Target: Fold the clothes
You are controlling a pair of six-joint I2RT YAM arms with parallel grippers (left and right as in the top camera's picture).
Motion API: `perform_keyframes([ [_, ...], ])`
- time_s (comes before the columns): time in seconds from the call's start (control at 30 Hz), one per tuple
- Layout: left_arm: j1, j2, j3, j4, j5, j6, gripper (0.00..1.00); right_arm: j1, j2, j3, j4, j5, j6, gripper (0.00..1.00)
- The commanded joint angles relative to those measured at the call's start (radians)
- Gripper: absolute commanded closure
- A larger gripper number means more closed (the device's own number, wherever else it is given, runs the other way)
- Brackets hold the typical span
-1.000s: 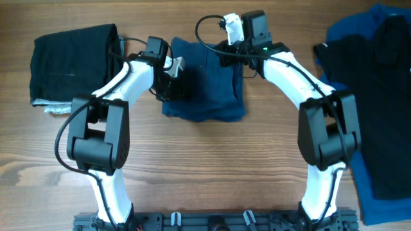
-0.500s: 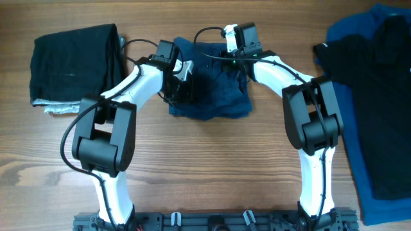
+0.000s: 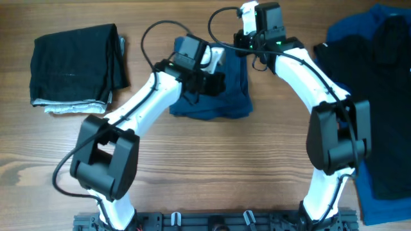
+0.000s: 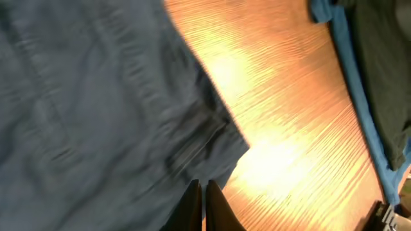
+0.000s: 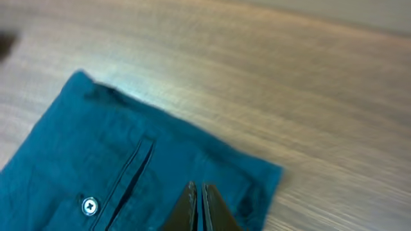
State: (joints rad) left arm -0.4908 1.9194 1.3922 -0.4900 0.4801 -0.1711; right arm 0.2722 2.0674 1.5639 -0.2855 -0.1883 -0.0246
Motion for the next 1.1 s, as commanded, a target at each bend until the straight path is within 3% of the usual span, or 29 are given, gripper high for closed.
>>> perform_keyframes([
  [0.0,-0.011,0.084,0.006,0.007,0.002,-0.032,0.96,-0.002,0.083,-0.006,0.016,-0.076,-0.024,0.96],
  [0.27,-0.011,0.264,-0.002,0.116,0.225,-0.06,0.96,-0.038,0.264,-0.006,0.094,-0.147,0.032,0.96],
  [0.4,-0.011,0.344,-0.002,0.095,0.257,-0.073,0.96,-0.041,0.299,-0.006,0.076,-0.163,0.028,0.96],
  [0.73,0.006,0.277,0.002,0.086,0.319,-0.045,0.96,-0.041,0.296,-0.006,0.061,-0.173,0.027,0.96],
  [0.83,0.038,0.147,0.002,0.077,0.281,-0.046,0.96,-0.046,0.263,-0.006,0.048,-0.172,0.025,0.96],
  [0.93,0.096,-0.018,0.002,-0.004,0.085,-0.046,0.96,-0.069,0.152,-0.004,-0.011,-0.18,0.027,0.96],
  [1.07,0.167,-0.092,0.002,-0.095,-0.097,-0.046,0.96,-0.077,-0.002,-0.004,-0.187,-0.185,0.028,0.96],
])
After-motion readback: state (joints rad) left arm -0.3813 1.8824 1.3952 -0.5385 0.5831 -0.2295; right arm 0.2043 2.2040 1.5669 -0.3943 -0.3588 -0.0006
